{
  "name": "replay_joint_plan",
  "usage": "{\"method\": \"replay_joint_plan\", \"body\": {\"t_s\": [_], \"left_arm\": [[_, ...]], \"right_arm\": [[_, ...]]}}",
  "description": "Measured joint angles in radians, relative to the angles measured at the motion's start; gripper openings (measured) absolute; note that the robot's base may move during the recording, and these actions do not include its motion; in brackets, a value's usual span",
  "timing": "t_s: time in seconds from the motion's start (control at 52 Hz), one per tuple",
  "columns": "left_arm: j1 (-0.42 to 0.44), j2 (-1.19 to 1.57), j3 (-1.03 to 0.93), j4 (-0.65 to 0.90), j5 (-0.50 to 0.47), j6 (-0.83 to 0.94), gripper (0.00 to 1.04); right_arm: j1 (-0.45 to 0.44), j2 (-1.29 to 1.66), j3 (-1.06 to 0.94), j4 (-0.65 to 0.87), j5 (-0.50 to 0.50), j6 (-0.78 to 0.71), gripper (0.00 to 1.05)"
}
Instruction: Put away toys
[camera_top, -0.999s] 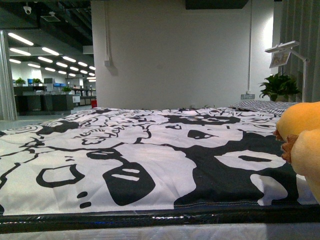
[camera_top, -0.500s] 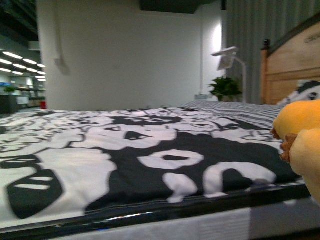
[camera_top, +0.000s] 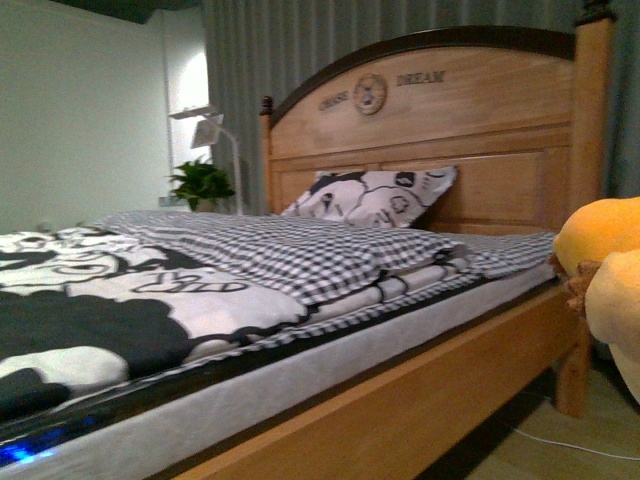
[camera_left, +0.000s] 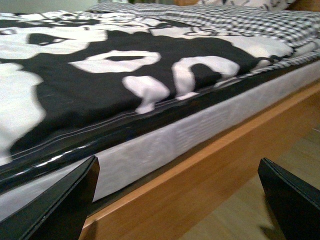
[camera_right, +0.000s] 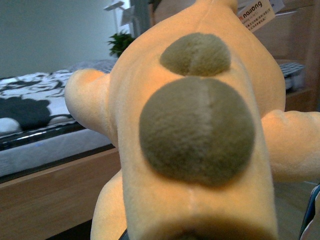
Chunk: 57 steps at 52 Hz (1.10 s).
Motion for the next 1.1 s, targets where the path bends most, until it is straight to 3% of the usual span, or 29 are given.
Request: {"method": "replay_joint_plan", "body": {"t_s": [1.095], "left_arm": [[0.000,0.000,0.000,0.000,0.000,0.000,0.98]], "right_arm": [[0.000,0.000,0.000,0.000,0.000,0.001,0.07]]}}
